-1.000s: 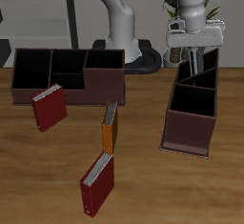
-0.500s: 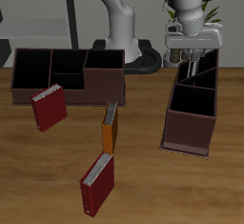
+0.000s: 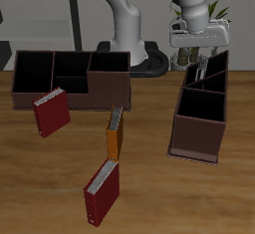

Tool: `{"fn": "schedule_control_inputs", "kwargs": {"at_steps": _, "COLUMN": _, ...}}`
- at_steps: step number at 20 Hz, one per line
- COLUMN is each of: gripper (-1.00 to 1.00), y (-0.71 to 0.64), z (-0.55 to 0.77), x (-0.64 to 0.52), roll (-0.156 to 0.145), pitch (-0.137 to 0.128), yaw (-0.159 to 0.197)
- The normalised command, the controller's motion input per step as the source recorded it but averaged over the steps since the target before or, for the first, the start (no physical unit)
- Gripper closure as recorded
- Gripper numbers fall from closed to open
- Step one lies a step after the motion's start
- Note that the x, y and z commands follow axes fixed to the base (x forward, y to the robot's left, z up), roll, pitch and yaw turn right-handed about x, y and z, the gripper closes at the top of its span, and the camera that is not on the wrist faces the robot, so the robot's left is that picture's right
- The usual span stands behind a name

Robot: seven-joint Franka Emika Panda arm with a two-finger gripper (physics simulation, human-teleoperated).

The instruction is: Place the striped book into the left desk caddy's left compartment

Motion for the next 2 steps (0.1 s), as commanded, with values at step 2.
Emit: {"fn": "schedule_control_inputs", "kwargs": {"at_steps": 2, "gripper": -1.0, "y": -0.12, "z": 0.31, "x": -0.2, "roll": 0.043, "pitch": -0.039, "yaw": 0.055}}
